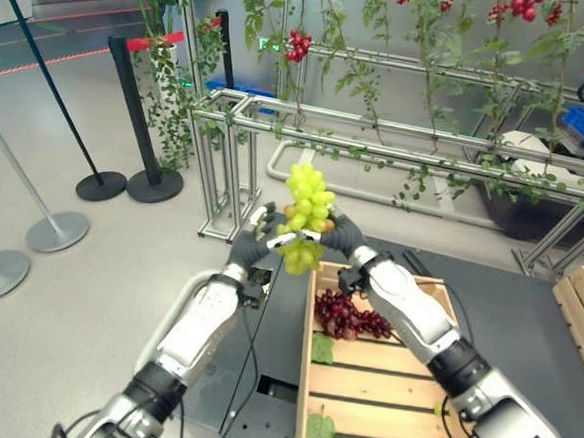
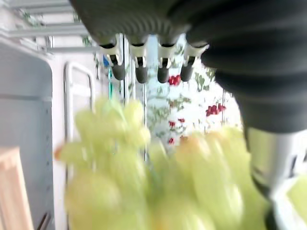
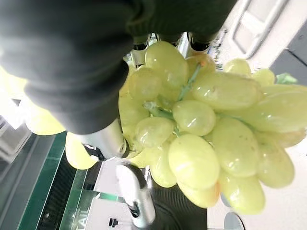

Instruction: Pick up the fruits from the basket on one side to the basket on the other side

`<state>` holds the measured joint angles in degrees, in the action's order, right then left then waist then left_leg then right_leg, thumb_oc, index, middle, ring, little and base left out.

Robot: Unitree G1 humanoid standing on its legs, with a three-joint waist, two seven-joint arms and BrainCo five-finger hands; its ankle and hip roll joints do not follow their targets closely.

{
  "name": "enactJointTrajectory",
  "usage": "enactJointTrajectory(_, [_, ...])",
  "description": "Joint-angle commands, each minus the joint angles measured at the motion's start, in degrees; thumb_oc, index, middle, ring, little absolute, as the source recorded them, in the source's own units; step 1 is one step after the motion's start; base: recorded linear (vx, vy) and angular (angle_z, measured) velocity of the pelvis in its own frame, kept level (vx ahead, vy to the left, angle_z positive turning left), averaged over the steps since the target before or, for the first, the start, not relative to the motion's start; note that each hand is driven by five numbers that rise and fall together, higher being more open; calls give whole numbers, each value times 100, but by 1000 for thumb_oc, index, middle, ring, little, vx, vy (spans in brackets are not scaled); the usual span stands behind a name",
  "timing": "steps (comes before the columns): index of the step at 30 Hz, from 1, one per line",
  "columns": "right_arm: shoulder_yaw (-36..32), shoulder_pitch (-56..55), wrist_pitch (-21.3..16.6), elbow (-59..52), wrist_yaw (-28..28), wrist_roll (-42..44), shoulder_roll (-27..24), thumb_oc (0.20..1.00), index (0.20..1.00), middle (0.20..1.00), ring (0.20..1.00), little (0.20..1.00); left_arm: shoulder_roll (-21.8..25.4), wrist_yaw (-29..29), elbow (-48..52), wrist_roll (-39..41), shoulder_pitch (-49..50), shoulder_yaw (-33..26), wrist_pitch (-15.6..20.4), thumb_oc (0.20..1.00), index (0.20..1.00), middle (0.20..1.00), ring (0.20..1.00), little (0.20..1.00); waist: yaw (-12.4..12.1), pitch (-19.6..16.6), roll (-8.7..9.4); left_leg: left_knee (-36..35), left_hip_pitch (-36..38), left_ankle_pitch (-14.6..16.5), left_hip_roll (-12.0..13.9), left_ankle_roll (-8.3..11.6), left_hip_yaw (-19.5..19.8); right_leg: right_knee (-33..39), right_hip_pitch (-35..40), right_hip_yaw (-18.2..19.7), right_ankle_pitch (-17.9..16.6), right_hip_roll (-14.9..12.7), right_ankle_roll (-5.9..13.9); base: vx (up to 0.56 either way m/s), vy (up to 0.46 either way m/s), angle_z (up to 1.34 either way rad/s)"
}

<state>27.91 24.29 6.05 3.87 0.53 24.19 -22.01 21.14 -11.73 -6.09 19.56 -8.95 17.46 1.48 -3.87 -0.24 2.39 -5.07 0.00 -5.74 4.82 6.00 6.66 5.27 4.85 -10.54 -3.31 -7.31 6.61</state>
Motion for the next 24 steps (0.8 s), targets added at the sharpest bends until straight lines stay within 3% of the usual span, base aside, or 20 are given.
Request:
enactJointTrajectory(1, [-662, 291, -619, -597, 53, 12, -163, 200, 200, 200, 200, 200, 249, 165, 92, 103, -153, -195, 256, 1000, 1000, 1000, 1000, 1000, -24, -92, 100, 73, 169, 577, -107, -244, -302, -435, 215, -308, 655, -122, 126, 0, 0, 0])
enactJointTrajectory(12, [-1330, 92, -632, -480, 74, 39, -659, 200, 200, 200, 200, 200, 393, 310, 492, 293, 346, -865, 292, 1000, 1000, 1000, 1000, 1000, -62, -107, 89, 76, 185, 586, -106, -237, -272, -422, 252, -310, 685, -92, 97, 3, -1, 1])
enactJointTrajectory(24, [-509, 1056, -534, -102, -13, 63, -349, 200, 200, 200, 200, 200, 264, 290, 197, 112, -493, -96, 201, 1000, 1000, 1000, 1000, 1000, -45, -90, 76, 88, 219, 603, -99, -243, -274, -463, 265, -295, 709, -93, 77, 0, 0, 0])
